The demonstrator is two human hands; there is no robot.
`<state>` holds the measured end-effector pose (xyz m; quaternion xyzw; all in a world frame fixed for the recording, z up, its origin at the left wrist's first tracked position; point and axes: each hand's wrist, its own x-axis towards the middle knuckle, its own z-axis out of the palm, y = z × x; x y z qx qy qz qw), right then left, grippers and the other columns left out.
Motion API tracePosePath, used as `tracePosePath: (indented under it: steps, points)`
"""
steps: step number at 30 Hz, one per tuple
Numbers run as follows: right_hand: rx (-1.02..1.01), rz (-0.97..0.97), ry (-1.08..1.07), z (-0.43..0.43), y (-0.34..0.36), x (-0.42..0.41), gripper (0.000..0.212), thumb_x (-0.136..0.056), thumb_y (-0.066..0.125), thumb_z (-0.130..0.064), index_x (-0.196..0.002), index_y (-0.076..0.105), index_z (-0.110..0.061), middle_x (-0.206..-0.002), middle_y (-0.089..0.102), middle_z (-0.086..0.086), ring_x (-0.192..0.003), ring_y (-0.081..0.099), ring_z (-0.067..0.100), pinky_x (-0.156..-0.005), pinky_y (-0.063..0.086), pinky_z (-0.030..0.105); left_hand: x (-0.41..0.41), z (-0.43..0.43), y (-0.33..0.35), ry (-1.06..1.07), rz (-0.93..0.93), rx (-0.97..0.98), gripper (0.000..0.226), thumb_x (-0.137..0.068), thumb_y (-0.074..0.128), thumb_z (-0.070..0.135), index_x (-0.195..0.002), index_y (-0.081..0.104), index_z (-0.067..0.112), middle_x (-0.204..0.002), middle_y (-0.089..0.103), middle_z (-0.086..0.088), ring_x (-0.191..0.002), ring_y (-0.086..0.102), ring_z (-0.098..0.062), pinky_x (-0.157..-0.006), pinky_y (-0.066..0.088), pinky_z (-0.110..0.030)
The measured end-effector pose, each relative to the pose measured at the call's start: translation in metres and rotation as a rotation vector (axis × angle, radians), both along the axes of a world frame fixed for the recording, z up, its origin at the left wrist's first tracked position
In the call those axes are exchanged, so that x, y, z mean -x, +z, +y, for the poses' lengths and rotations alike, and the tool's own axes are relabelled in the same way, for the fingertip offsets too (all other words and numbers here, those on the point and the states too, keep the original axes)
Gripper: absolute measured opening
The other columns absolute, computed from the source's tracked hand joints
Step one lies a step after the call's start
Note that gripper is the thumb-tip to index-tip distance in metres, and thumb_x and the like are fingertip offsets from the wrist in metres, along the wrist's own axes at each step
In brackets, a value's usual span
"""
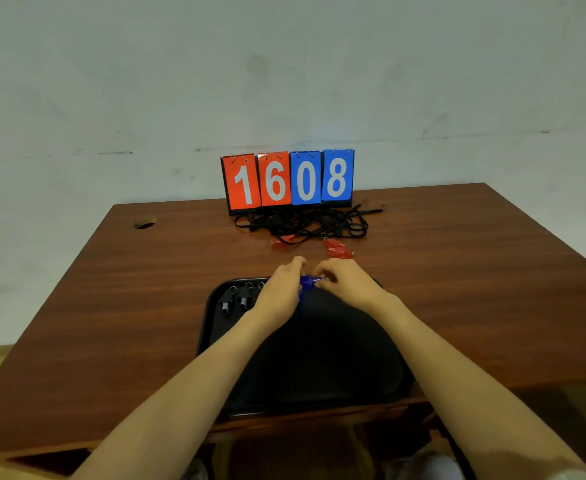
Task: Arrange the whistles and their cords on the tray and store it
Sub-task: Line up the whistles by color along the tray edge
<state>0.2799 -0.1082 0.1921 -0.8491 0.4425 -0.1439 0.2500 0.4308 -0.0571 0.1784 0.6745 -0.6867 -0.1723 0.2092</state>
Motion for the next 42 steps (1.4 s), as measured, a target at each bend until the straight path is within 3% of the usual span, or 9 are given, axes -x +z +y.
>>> tracePosePath:
  steps: [3,5,8,12,18,37,42]
  points:
    - [-0.015,-0.137,-0.17,-0.001,-0.005,0.006,0.023,-0.09,0.06,-0.012,-0.112,0.057,-0.017,-0.087,0.057,-0.003,-0.076,0.055,0.01,-0.067,0.044,0.017,-0.001,-0.004,-0.006,0.088,-0.042,0.091,0.052,-0.091,0.05,0.005,-0.141,0.033,0.01,-0.143,0.039,-0.01,-0.132,0.036,-0.023,-0.105,0.036,-0.034]
    - [-0.069,-0.161,-0.233,0.001,-0.011,0.006,0.035,-0.089,0.06,-0.009,-0.121,0.052,-0.019,-0.084,0.059,-0.002,-0.078,0.059,0.011,-0.074,0.051,0.024,-0.006,-0.004,-0.014,0.091,-0.166,0.081,0.048,-0.092,0.051,0.011,-0.138,0.04,0.01,-0.142,0.043,-0.008,-0.132,0.036,-0.023,-0.107,0.032,-0.033]
    - [-0.103,-0.068,-0.257,0.006,-0.028,0.002,0.042,-0.088,0.06,-0.01,-0.128,0.05,-0.019,-0.09,0.066,0.004,-0.085,0.064,0.017,-0.084,0.054,0.035,-0.014,-0.004,-0.027,0.05,-0.268,0.006,0.043,-0.091,0.054,0.02,-0.133,0.048,0.014,-0.137,0.05,-0.004,-0.129,0.039,-0.023,-0.106,0.031,-0.034]
    - [-0.086,-0.029,-0.296,0.013,-0.045,-0.005,0.039,-0.087,0.057,-0.014,-0.126,0.052,-0.015,-0.102,0.065,0.008,-0.091,0.062,0.02,-0.082,0.052,0.035,-0.013,-0.004,-0.037,-0.011,-0.352,0.001,0.047,-0.092,0.054,0.03,-0.136,0.046,0.018,-0.14,0.049,0.001,-0.132,0.037,-0.019,-0.109,0.027,-0.034]
    - [-0.134,-0.024,-0.269,0.011,-0.049,-0.015,0.043,-0.086,0.064,-0.02,-0.127,0.052,-0.014,-0.11,0.064,0.009,-0.101,0.061,0.023,-0.087,0.048,0.033,-0.011,-0.004,-0.043,-0.022,-0.403,0.022,0.044,-0.094,0.05,0.029,-0.136,0.045,0.019,-0.142,0.047,0.003,-0.134,0.035,-0.019,-0.112,0.022,-0.035]
    - [-0.194,0.119,-0.197,0.002,-0.041,-0.021,0.059,-0.083,0.069,-0.031,-0.134,0.043,-0.016,-0.114,0.062,0.007,-0.102,0.061,0.022,-0.086,0.051,0.034,-0.011,0.001,-0.034,-0.038,-0.322,0.012,0.047,-0.089,0.05,0.017,-0.136,0.043,0.016,-0.14,0.046,-0.002,-0.135,0.032,-0.021,-0.118,0.013,-0.042]
    - [-0.147,0.106,-0.288,-0.017,-0.027,-0.005,0.041,-0.089,0.061,-0.025,-0.128,0.052,-0.016,-0.115,0.065,0.006,-0.101,0.063,0.022,-0.089,0.053,0.039,-0.006,-0.011,-0.023,-0.031,-0.186,0.12,0.049,-0.082,0.047,0.005,-0.13,0.05,0.012,-0.134,0.05,-0.004,-0.129,0.038,-0.021,-0.111,0.023,-0.034]
